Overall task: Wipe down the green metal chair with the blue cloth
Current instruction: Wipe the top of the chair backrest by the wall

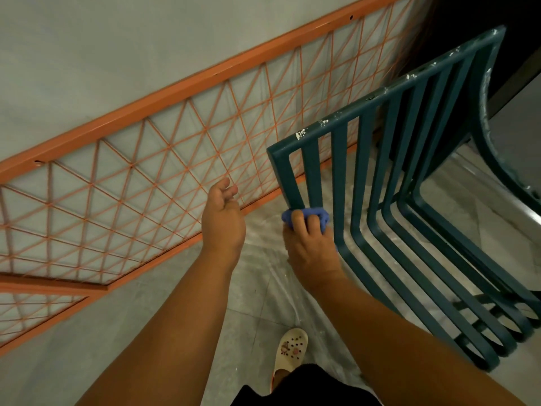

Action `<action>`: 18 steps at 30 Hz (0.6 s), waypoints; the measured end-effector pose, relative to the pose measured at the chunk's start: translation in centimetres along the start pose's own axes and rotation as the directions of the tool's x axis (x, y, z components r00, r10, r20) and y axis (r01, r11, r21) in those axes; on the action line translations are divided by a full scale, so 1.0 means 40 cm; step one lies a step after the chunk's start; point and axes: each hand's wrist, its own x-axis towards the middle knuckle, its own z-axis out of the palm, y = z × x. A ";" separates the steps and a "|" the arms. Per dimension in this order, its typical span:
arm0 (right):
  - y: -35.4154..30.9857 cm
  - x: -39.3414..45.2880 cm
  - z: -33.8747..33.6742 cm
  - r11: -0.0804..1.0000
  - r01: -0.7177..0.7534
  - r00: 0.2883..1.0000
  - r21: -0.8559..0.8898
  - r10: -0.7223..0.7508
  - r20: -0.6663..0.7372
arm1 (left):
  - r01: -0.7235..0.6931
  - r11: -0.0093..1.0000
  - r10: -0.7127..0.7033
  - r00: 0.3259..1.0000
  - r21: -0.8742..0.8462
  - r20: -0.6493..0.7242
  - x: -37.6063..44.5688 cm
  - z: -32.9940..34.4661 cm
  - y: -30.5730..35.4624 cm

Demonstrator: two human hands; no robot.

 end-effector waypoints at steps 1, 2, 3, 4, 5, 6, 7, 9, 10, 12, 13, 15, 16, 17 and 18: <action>0.001 0.014 -0.005 0.999 -0.020 0.999 0.051 0.022 -0.044 | 0.003 1.000 -0.003 1.000 -0.002 0.000 -0.001 -0.003 0.000; -0.001 0.036 -0.015 0.994 -0.034 0.994 0.104 0.045 -0.103 | 0.006 1.000 -0.006 1.000 -0.005 -0.001 -0.002 -0.005 -0.001; -0.004 0.061 -0.029 0.988 -0.042 0.983 0.149 0.068 -0.170 | 0.006 1.000 -0.006 1.000 -0.011 -0.001 -0.003 -0.007 -0.001; -0.008 0.089 -0.043 0.983 -0.047 0.968 0.180 0.089 -0.234 | 0.003 1.000 -0.003 1.000 -0.019 0.000 -0.004 -0.007 -0.002; -0.011 0.115 -0.053 0.979 -0.053 0.954 0.195 0.108 -0.281 | 0.003 1.000 -0.002 1.000 -0.026 0.006 -0.006 -0.006 -0.002; -0.015 0.134 -0.061 0.979 -0.064 0.944 0.195 0.122 -0.307 | 0.001 0.999 -0.001 1.000 -0.032 0.014 -0.007 -0.002 -0.002; -0.020 0.144 -0.062 0.980 -0.073 0.940 0.187 0.130 -0.315 | -0.002 0.999 0.003 1.000 -0.034 0.023 -0.009 0.002 0.001; -0.022 0.135 -0.044 0.983 -0.069 0.949 0.173 0.118 -0.292 | -0.020 1.000 0.021 0.999 -0.023 0.043 -0.012 0.013 0.009; -0.019 0.117 -0.029 0.983 -0.055 0.961 0.174 0.099 -0.258 | -0.032 0.999 0.033 0.998 -0.019 0.058 -0.014 0.020 0.015; -0.011 0.063 0.006 0.984 -0.028 0.986 0.174 0.056 -0.155 | -0.058 0.998 0.059 0.993 -0.010 0.099 -0.017 0.030 0.026; -0.006 0.032 0.024 0.982 -0.025 0.994 0.187 0.044 -0.098 | -0.071 0.997 0.071 0.990 -0.005 0.123 -0.018 0.035 0.031; 0.011 -0.020 0.051 0.964 -0.044 0.998 0.261 0.053 -0.028 | -0.094 0.996 0.094 0.982 -0.004 0.167 -0.015 0.041 0.037; 0.024 -0.036 0.054 0.947 -0.057 0.998 0.317 0.064 -0.014 | -0.104 0.995 0.104 0.978 -0.009 0.180 -0.010 0.044 0.038; 0.038 -0.043 0.052 0.922 -0.070 0.997 0.380 0.073 0.006 | -0.115 0.993 0.116 0.975 -0.015 0.190 -0.005 0.047 0.041; 0.054 -0.043 0.042 0.887 -0.090 0.996 0.452 0.083 0.034 | -0.129 0.991 0.131 0.971 -0.019 0.198 0.001 0.052 0.043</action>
